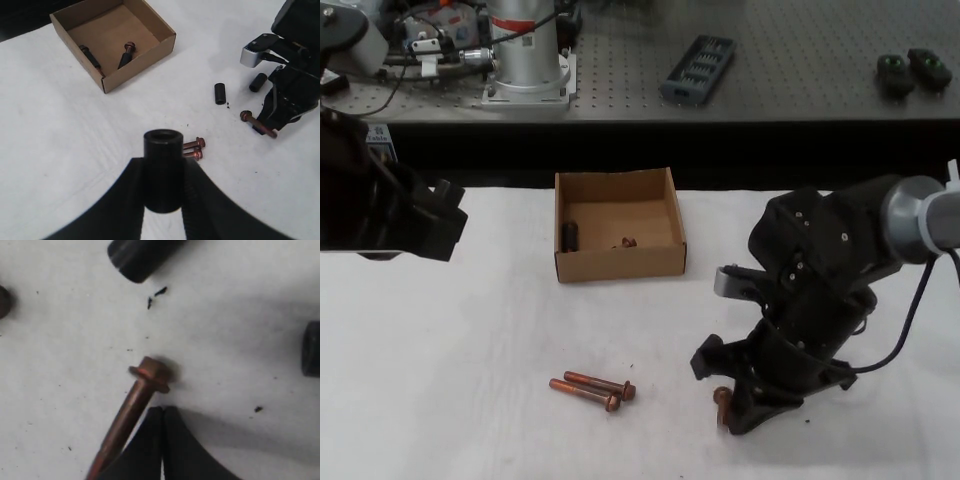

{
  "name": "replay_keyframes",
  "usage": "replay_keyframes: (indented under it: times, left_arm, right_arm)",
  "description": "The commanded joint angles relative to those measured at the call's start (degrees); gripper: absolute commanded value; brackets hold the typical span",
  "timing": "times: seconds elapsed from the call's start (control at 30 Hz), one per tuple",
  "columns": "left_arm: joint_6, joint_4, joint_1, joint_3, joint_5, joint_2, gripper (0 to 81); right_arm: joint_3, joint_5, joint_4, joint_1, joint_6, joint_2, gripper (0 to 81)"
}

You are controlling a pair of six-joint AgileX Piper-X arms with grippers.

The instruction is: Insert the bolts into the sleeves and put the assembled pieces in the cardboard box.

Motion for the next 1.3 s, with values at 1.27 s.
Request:
replay_keyframes:
  times: [1.27]
  left_arm:
    - [-0.1,-0.7,0.1,-0.2,-7.0,-0.6,0.6]
  right_arm:
    - [-2.4,10.4,-2.2,10.0,19.0,-4.1,23.2]
